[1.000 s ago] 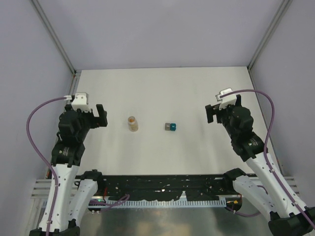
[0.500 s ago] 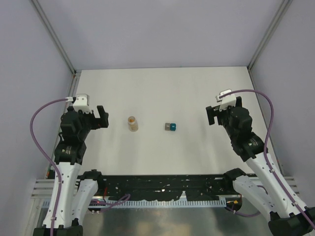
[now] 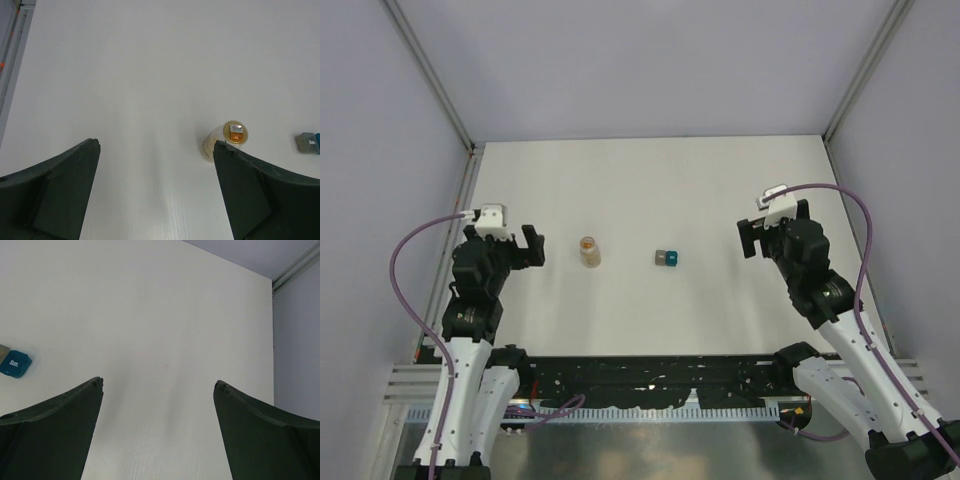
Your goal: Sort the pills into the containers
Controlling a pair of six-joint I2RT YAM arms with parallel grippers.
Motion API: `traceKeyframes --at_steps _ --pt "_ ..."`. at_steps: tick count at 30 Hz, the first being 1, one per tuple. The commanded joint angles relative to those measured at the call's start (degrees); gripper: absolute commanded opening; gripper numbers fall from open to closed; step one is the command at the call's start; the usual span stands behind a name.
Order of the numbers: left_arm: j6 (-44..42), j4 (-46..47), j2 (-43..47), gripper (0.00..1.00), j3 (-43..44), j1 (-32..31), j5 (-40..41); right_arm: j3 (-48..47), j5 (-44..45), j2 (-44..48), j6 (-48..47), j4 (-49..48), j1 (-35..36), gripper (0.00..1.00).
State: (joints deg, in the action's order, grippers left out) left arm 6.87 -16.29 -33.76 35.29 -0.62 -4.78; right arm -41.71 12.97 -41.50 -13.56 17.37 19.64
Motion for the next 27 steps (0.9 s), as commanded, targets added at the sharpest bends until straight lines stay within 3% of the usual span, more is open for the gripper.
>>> traceKeyframes --at_steps 1,16,20,27 --pt "-0.6 8.3 0.9 0.99 -1.7 0.4 -1.5 0.8 -0.1 0.6 -0.1 -2.1 -0.2 0.95" --pt "-3.4 18.8 0.6 0.99 -10.2 0.4 -12.6 6.7 8.3 -0.1 -2.2 -10.8 -0.3 0.95" --pt "-5.2 19.3 1.0 1.0 -10.9 0.4 -10.6 8.5 9.8 0.1 -3.5 -13.5 -0.2 0.95" --pt "-9.2 19.2 0.3 1.0 -10.9 0.4 -0.3 9.5 10.5 2.2 -3.8 -15.3 -0.2 0.95"
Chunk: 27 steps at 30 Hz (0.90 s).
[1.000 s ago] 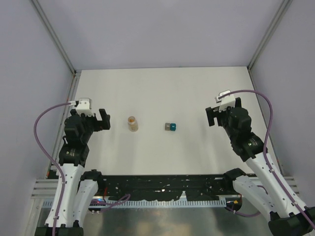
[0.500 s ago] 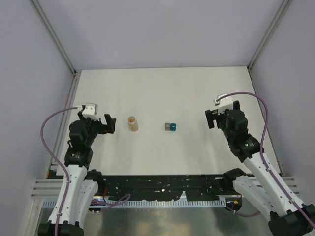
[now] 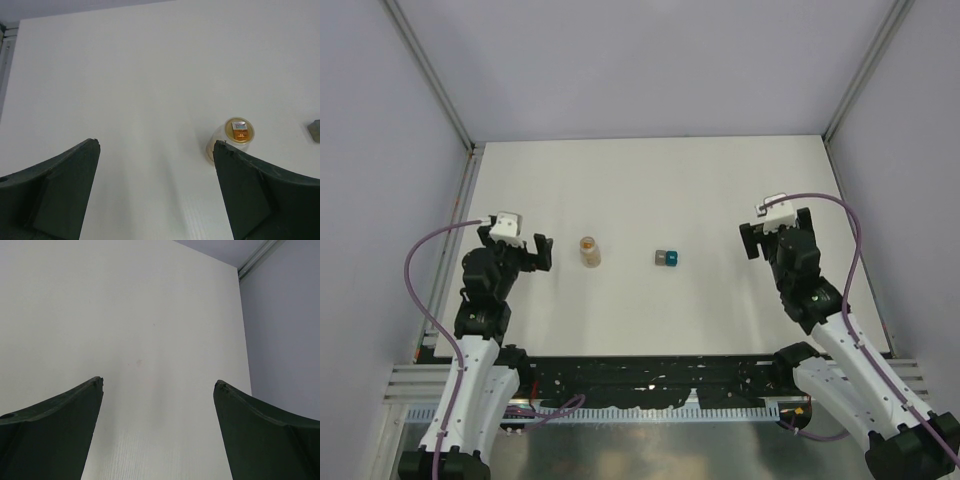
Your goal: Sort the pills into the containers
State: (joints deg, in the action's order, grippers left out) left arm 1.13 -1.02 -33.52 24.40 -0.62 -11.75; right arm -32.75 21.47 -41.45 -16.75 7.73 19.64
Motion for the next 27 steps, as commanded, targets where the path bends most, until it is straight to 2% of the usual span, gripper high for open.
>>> traceKeyframes --at_steps 1,10,27 --pt "-3.9 3.7 -0.1 1.0 0.2 0.4 7.6 0.7 2.2 2.3 -0.6 -6.0 -0.3 0.95" --pt "-5.1 3.2 -1.1 0.99 0.3 2.2 6.6 4.5 3.3 3.7 0.1 -13.0 -0.3 0.95" --pt "-5.2 3.2 -0.2 1.0 -0.2 3.4 5.1 5.9 1.4 3.5 -0.8 -14.0 -0.2 0.95"
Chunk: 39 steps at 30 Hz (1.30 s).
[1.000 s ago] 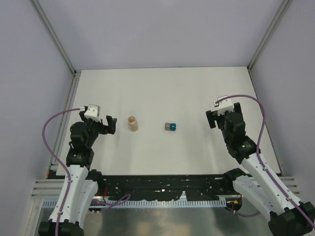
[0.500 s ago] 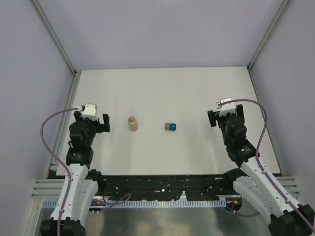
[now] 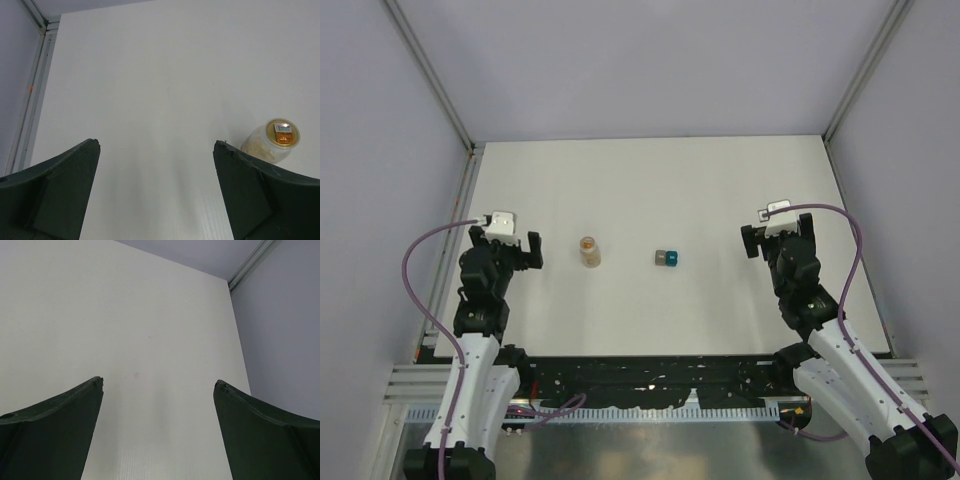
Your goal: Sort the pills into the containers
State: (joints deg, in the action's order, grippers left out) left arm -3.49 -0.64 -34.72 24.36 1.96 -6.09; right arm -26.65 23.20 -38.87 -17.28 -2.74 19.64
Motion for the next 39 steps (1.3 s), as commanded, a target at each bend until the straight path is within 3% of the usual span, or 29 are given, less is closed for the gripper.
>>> traceKeyframes --at_steps 1,39 --pt "-0.6 2.8 1.1 1.0 -0.3 0.9 -0.7 -0.2 -0.3 0.9 -0.3 -3.5 -0.1 0.95" --pt "0.6 2.7 1.2 0.99 -1.0 3.4 -5.0 0.0 -2.6 0.1 -1.5 -2.8 -0.2 0.95"
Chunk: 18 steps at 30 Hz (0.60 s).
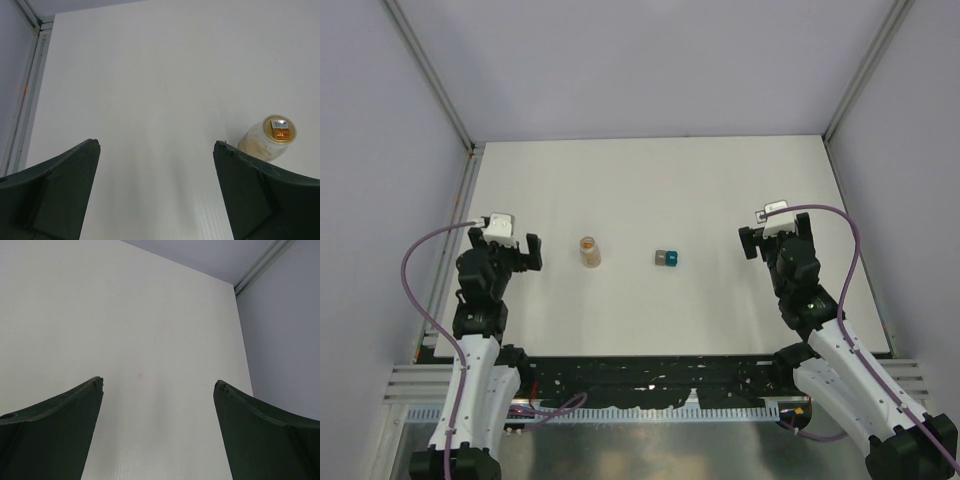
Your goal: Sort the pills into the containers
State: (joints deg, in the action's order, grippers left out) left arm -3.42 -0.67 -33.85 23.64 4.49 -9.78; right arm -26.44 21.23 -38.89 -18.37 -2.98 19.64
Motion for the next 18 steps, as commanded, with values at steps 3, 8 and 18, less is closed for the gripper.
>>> traceKeyframes --at_steps 3,8,18 --pt "0.6 2.5 0.4 1.0 -0.1 1.0 -1.5 -0.3 -0.8 0.0 -0.4 -2.5 -0.2 0.95" --pt "1.0 2.4 0.5 1.0 -0.2 1.7 -2.2 -0.3 -0.5 -0.1 -0.6 -2.6 -0.1 0.95" --pt "1.3 2.7 0.4 1.0 -0.3 2.2 -2.8 -0.5 -0.3 -0.5 -0.7 -2.5 -0.2 0.95"
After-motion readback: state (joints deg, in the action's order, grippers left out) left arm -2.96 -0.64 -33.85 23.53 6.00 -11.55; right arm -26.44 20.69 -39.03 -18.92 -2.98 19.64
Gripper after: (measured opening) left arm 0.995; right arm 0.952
